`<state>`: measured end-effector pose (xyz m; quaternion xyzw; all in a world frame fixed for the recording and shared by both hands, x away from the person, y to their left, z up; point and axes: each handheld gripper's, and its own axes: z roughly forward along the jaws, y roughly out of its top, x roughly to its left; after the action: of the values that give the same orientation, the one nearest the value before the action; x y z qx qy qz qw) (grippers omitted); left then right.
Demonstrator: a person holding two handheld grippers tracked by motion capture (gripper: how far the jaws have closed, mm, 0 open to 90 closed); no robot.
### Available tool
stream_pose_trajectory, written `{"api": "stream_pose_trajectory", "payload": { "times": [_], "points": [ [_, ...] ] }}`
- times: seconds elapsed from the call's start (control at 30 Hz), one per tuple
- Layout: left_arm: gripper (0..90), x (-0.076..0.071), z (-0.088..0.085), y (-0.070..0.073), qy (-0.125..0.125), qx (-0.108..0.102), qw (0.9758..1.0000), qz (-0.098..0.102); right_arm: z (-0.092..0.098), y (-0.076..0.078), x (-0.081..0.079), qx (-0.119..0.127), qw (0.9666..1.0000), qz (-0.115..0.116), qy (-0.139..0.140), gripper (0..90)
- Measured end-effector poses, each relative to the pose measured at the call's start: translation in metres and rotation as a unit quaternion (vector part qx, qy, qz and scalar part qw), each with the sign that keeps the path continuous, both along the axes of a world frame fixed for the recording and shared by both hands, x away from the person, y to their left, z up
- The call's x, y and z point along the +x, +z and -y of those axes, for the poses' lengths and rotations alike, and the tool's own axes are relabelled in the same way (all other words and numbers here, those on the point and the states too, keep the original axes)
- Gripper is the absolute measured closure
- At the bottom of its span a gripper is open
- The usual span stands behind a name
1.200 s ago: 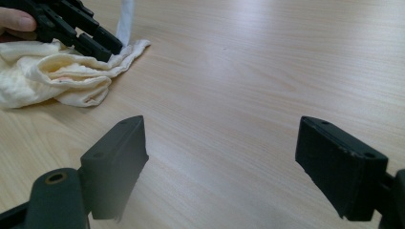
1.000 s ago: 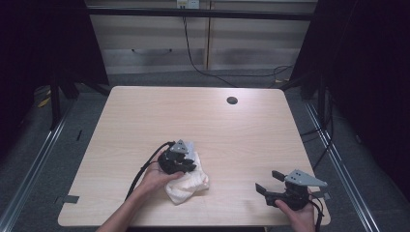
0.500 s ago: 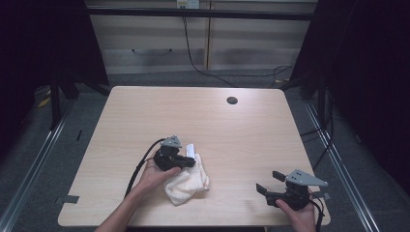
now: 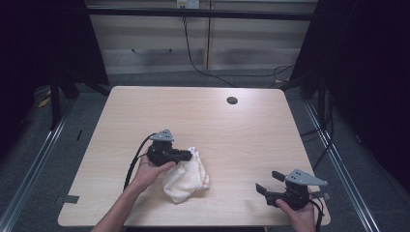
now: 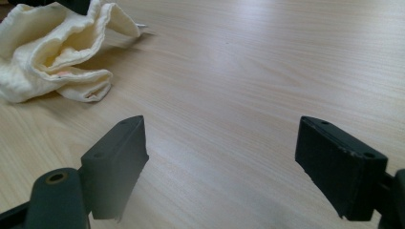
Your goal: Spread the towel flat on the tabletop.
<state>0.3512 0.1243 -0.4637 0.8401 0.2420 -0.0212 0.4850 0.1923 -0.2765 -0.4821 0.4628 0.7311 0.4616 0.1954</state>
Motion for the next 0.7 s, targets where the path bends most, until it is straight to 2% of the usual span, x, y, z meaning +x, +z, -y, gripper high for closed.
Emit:
{"api": "stream_pose_trajectory", "payload": {
  "times": [0.23, 0.43, 0.5, 0.7],
  "points": [
    [79.6, -0.001, -0.001, 0.005, 0.000, -0.003, 1.0000, 0.004, 0.000, 0.000, 0.000, 0.000, 1.0000, -0.002, 0.001, 17.8],
    [80.8, -0.002, -0.005, 0.015, 0.003, -0.025, 0.9997, 0.009, 0.000, 0.000, 0.000, 0.000, 1.0000, -0.004, 0.000, 17.8],
    [82.5, -0.003, -0.007, 0.021, 0.006, -0.028, 0.9994, 0.019, 0.000, 0.000, 0.000, 0.001, 1.0000, -0.004, 0.001, 17.8],
    [83.5, -0.005, -0.012, 0.032, 0.011, -0.046, 0.9985, 0.026, 0.000, 0.000, 0.000, 0.001, 1.0000, -0.003, 0.002, 17.8]
  ]
}}
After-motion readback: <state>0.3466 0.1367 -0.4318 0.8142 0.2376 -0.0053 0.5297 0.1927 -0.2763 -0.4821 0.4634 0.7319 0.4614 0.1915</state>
